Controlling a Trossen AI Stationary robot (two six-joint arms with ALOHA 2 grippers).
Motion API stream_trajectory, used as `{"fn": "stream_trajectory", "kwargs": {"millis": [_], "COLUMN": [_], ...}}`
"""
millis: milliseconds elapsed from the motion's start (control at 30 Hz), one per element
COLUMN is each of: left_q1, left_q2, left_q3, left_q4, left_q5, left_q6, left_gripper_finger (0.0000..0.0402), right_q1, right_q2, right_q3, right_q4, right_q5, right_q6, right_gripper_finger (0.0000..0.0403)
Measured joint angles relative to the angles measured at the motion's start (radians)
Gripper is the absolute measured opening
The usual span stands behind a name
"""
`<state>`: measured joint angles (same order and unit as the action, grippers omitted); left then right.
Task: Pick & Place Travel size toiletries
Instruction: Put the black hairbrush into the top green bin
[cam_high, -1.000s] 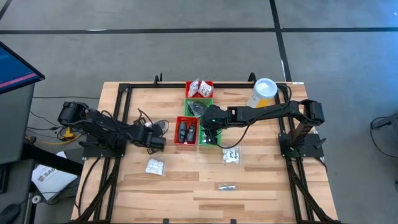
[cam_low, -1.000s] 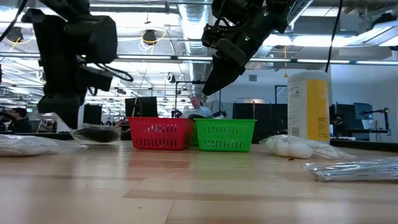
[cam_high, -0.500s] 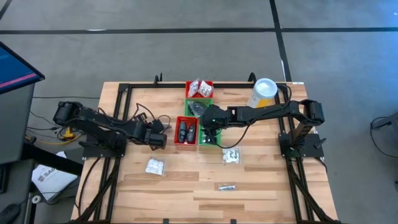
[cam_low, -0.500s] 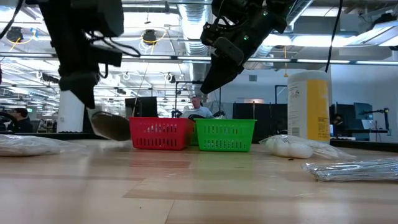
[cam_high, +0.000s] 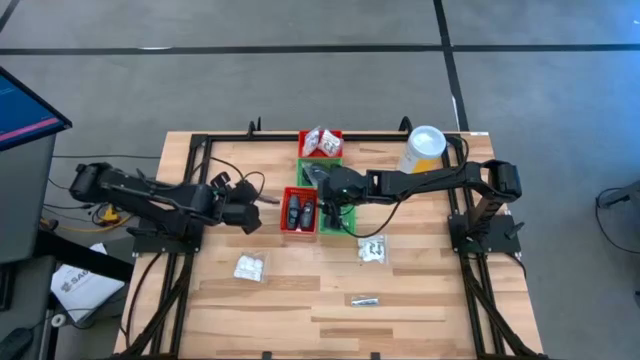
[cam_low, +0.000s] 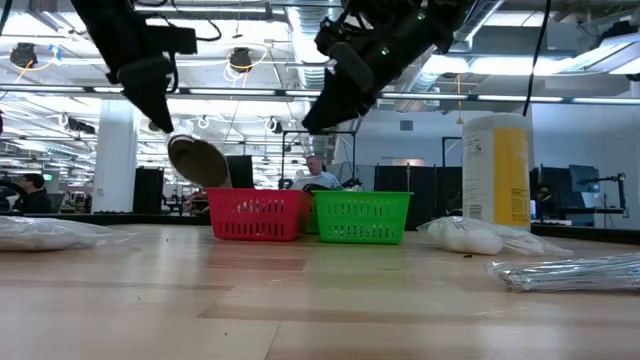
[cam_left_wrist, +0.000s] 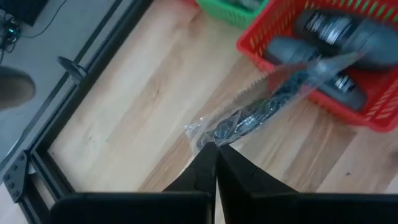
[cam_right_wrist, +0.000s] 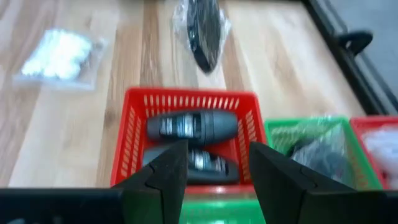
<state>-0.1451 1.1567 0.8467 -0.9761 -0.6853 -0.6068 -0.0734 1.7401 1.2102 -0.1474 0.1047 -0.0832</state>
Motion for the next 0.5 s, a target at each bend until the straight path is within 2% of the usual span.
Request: {"fn": "stream_trajectory", "kwargs": {"millis": [233,500], "left_q1": [0.0,0.0], "left_q2": [-0.008,-0.008], "left_q3": [0.066,0.097], "left_q4": [0.009,0.123], "left_q5": [-0.027,-0.033], "left_q6": [0.033,0.108], "left_gripper_finger": [0.0,0.0], "right_q1": [0.001,0.002], "right_q2": [0.0,0.0], "right_q3": [0.0,0.0], "right_q4": [0.113,0.159], "right_q5": [0.0,0.0], "right_q6": [-0.006,-0.006], "right_gripper_finger": [0.0159,0.0159]}}
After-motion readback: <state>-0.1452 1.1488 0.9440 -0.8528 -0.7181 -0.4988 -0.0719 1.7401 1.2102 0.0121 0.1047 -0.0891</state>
